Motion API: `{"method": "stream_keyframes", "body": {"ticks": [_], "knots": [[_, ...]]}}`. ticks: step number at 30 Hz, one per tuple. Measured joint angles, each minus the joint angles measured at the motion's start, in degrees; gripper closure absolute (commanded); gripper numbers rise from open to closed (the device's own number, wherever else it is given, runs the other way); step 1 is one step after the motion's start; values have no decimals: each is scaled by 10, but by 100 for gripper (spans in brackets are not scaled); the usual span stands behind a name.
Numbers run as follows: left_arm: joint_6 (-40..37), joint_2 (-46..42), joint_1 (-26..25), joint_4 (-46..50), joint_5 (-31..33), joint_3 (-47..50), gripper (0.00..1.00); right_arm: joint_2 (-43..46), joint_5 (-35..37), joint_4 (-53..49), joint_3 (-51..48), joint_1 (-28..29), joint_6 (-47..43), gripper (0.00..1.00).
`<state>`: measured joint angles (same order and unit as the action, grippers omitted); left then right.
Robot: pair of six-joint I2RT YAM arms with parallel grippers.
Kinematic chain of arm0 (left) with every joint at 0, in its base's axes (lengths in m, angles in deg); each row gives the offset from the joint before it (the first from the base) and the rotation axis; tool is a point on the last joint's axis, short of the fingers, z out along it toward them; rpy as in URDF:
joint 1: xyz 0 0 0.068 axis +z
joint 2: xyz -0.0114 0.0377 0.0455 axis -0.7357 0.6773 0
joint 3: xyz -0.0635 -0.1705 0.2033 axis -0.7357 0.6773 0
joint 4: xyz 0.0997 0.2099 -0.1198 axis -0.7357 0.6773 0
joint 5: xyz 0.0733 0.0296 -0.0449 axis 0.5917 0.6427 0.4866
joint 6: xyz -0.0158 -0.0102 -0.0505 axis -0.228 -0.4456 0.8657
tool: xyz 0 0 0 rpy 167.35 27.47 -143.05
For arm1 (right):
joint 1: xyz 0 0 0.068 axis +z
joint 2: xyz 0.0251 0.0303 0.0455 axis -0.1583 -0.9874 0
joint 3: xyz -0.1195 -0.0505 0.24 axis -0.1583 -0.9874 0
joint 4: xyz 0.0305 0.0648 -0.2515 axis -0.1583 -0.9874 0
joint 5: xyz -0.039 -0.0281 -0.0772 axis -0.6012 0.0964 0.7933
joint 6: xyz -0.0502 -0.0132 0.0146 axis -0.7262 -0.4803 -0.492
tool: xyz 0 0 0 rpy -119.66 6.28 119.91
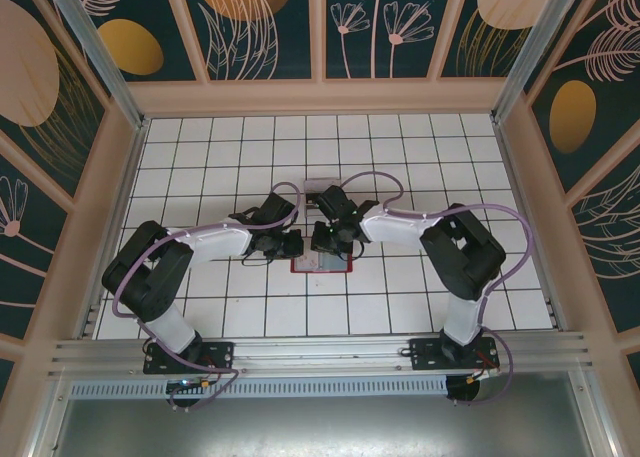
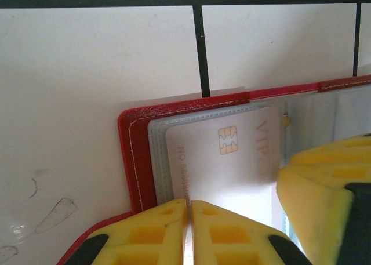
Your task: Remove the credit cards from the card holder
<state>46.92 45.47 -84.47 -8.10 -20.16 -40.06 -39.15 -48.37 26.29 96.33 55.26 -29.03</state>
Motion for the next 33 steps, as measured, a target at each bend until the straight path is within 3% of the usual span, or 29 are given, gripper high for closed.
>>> {"method": "stream_keyframes", "body": {"ticks": [33], "knots": [[0,0,0,0,0,0,87,-15,-50,47,-6,1,6,82]]}}
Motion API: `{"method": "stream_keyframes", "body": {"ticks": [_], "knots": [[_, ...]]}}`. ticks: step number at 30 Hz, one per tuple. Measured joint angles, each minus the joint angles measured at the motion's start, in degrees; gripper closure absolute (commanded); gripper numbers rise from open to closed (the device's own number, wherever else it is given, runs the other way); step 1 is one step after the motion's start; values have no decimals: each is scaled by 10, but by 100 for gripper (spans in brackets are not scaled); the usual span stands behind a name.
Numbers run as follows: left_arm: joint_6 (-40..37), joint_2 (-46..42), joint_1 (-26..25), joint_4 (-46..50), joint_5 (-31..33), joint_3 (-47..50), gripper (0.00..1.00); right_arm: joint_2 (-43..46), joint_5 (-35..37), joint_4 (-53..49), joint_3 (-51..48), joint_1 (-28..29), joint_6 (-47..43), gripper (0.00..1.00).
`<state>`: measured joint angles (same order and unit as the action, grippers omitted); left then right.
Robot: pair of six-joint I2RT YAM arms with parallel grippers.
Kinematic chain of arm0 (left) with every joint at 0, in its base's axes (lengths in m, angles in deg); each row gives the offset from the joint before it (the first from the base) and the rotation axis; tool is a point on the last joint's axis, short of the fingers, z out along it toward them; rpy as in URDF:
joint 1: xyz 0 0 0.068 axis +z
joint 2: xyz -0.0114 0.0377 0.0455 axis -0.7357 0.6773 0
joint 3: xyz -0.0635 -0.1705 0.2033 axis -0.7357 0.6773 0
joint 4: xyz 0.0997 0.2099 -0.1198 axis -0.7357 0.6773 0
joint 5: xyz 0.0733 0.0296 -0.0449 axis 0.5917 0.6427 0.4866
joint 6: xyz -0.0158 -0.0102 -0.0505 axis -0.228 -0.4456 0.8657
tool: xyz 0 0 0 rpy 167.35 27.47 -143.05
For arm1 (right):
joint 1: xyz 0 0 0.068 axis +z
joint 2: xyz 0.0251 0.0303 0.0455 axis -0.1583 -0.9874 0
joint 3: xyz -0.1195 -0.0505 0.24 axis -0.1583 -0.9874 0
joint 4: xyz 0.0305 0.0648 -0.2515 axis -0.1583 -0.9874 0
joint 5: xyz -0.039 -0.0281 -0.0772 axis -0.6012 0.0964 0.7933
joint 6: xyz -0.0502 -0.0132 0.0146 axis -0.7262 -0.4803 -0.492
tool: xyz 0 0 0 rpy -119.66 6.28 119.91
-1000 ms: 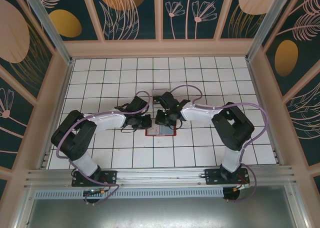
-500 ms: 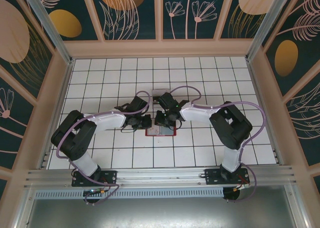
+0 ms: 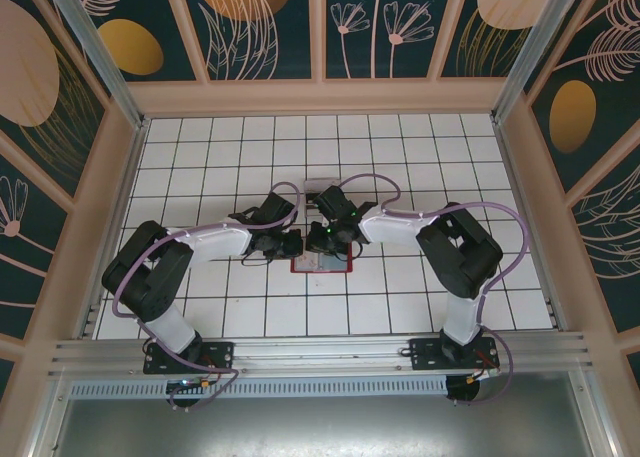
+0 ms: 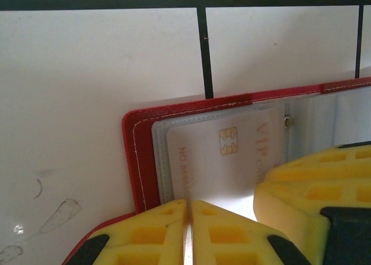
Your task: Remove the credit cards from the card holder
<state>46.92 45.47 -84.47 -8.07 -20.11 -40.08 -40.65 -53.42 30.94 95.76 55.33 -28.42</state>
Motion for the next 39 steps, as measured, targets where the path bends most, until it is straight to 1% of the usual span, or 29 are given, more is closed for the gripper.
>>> {"method": "stream_keyframes", "body": {"ticks": [4,8,20,26,31,35,39], "knots": [[0,0,0,0,0,0,86,0,-10,11,-3,0,7,82],[0,0,0,0,0,0,83,0,-11,14,-6,0,9,82],[0,0,0,11,7,-5,80,-3,32,-33,7,3,-7,83],[0,2,0,16,7,-9,81,-3,33,-36,9,3,-7,83],[-1,6,0,21,12,-12,85,1,26,-34,8,2,-7,83],[-4,14,0,28,14,-21,86,11,24,-33,6,-3,-7,82],[-5,17,0,30,14,-26,86,22,24,-33,-1,-11,-7,80]]}}
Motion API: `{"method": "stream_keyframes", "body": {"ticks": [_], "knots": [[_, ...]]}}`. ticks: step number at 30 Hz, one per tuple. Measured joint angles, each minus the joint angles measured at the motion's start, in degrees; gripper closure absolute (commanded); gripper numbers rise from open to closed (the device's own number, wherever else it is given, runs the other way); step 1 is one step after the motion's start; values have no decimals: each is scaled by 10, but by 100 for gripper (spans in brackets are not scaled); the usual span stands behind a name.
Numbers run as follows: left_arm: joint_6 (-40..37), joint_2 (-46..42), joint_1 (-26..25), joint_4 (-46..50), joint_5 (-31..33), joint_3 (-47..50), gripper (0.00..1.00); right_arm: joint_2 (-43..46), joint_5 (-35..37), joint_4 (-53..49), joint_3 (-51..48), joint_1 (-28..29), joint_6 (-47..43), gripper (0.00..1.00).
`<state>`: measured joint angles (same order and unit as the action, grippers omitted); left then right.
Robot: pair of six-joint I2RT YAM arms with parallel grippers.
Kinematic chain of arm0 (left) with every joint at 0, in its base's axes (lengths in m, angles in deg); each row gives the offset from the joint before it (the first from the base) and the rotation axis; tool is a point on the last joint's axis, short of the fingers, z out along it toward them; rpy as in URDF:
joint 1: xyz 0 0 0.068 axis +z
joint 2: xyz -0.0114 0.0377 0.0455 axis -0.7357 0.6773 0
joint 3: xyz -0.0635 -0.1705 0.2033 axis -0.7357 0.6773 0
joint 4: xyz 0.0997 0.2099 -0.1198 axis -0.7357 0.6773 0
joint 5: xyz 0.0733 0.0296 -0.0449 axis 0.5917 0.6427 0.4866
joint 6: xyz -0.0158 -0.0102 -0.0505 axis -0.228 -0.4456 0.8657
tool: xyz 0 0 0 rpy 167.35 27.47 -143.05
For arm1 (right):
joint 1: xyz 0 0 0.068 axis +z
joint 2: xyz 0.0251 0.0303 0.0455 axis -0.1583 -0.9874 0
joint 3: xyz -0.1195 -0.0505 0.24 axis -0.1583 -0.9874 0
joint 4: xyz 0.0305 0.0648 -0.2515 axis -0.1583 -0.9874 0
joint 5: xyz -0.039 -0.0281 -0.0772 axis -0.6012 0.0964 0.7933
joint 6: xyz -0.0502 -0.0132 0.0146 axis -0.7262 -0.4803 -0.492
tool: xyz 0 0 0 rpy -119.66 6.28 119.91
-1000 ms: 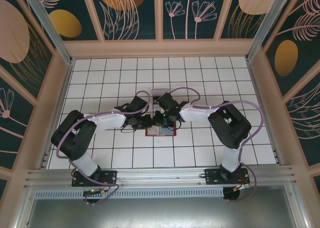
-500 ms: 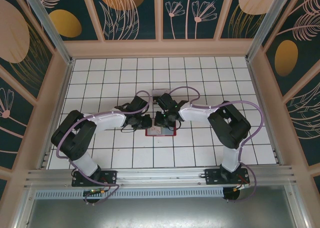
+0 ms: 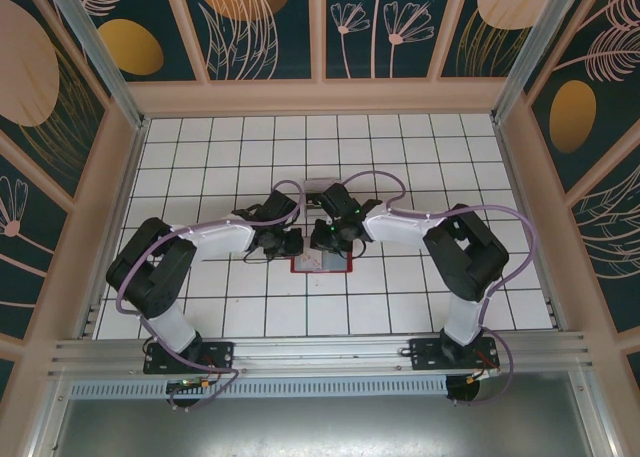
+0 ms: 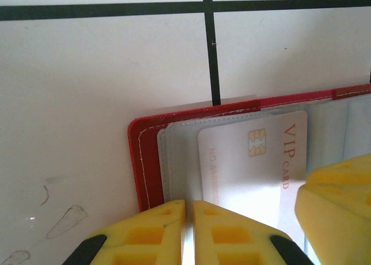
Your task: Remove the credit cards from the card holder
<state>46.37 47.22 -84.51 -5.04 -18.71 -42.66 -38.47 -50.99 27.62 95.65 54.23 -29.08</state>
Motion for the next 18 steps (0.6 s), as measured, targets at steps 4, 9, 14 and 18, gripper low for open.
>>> {"method": "stream_keyframes", "body": {"ticks": [4,9,14,18], "knots": [[-2,3,0,2,0,-3,86,1,0,0,-8,-3,0,80],[-2,4,0,2,-1,-4,86,1,0,4,-19,-5,0,80],[-2,5,0,2,-1,-4,86,1,-3,17,-27,-6,0,78],[-2,5,0,2,-1,-4,86,-2,-9,26,-28,-6,0,78]]}}
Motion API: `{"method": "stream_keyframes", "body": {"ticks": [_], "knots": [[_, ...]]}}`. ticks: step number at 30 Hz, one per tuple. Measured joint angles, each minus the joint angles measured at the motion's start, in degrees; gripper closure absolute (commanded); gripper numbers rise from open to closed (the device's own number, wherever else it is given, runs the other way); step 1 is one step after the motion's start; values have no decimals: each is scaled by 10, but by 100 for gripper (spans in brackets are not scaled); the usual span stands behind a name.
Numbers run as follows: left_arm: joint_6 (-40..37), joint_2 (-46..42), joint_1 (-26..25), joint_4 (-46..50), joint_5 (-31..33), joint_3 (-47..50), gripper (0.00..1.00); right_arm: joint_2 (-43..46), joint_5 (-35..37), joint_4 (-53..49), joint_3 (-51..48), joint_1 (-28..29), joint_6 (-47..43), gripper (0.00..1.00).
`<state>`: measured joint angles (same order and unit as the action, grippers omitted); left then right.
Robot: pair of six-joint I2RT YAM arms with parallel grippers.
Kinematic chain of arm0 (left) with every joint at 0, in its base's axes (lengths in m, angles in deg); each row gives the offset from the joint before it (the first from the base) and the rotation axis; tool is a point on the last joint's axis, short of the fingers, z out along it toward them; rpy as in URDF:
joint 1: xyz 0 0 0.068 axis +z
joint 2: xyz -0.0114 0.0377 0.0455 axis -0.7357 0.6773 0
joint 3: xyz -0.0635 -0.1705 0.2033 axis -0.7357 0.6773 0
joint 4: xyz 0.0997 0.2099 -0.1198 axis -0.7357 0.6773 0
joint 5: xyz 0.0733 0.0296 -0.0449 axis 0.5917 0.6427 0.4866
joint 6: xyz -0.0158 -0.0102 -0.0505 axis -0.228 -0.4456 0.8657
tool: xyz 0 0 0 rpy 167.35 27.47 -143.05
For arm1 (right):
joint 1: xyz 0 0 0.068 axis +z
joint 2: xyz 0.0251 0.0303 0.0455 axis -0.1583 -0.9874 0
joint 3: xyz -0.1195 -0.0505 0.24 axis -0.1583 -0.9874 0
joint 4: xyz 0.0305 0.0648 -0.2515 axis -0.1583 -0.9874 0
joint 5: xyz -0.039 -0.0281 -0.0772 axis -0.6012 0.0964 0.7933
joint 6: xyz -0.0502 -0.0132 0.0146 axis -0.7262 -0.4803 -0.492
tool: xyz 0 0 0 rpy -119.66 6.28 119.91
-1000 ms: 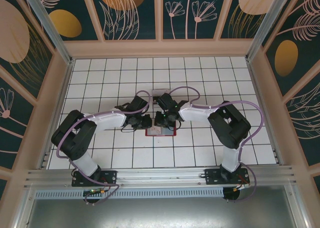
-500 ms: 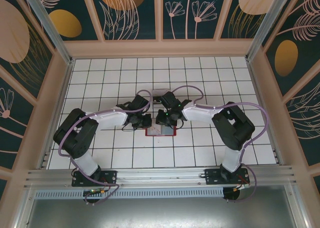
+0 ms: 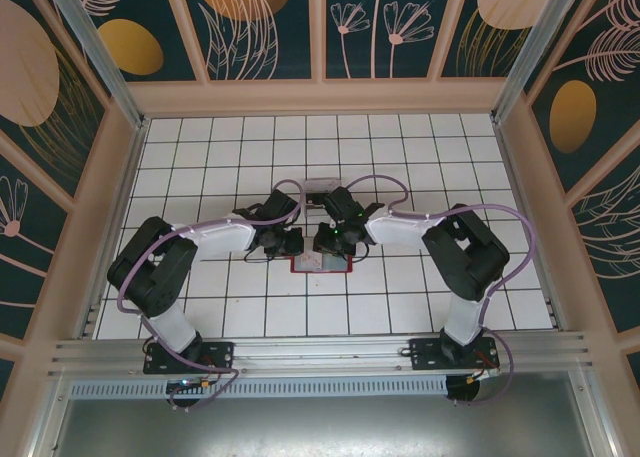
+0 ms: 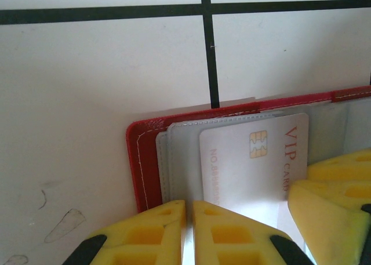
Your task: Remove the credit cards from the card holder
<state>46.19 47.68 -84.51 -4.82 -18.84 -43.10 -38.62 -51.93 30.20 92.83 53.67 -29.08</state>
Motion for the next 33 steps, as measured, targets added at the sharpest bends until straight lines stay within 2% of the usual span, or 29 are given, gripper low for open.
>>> {"method": "stream_keyframes", "body": {"ticks": [13,33], "knots": [[0,0,0,0,0,0,86,1,-75,98,-54,-25,14,79],[0,1,-3,7,3,-5,86,21,-130,209,-124,-48,50,93]]}}
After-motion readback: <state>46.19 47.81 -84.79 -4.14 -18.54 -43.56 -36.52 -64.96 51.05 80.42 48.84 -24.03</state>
